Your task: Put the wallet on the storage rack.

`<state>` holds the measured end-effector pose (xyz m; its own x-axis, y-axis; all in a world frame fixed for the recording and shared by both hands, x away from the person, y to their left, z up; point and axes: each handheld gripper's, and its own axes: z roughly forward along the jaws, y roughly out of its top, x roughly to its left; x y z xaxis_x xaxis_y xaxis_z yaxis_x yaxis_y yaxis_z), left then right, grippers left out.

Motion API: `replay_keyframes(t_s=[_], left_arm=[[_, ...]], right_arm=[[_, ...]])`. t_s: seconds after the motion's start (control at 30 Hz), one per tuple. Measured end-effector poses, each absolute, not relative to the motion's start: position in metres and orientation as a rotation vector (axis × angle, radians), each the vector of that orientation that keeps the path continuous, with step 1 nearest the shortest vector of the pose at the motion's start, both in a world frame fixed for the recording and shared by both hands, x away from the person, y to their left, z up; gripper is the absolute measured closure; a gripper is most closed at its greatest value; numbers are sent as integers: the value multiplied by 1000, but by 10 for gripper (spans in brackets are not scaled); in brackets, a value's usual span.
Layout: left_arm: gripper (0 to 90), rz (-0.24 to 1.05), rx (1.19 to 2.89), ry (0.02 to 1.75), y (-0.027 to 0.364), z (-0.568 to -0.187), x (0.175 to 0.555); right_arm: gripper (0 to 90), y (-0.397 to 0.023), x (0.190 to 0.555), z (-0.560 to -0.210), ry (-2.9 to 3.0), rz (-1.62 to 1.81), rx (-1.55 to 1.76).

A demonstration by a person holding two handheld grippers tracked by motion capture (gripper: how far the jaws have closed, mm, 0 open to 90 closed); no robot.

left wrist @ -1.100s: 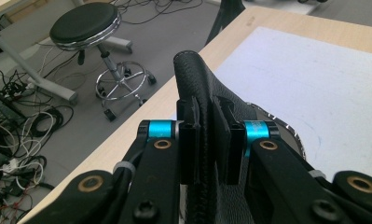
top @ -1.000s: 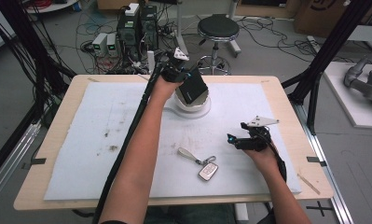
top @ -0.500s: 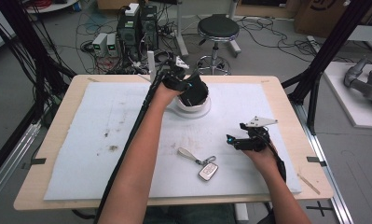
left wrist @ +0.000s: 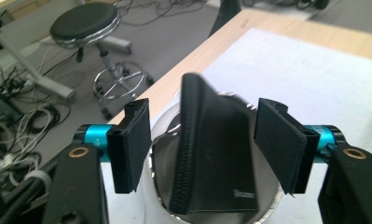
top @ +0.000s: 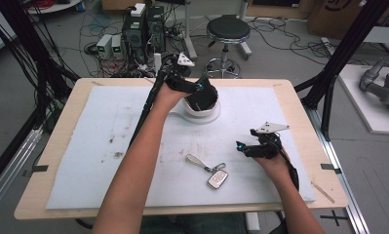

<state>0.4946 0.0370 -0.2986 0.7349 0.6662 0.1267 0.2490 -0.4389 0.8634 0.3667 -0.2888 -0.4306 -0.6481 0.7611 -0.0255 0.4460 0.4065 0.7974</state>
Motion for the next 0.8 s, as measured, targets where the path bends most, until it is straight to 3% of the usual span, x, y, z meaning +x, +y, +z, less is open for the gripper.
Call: replay_keyframes(t_s=[0.4, 0.8], left_arm=[[320, 530, 1936, 649, 75, -295, 442], [242, 456, 1920, 684, 136, -326, 404]], right_arm=[[203, -288, 366, -430, 2265, 1130, 1050], [203, -279, 364, -428, 2278, 1107, 1028]])
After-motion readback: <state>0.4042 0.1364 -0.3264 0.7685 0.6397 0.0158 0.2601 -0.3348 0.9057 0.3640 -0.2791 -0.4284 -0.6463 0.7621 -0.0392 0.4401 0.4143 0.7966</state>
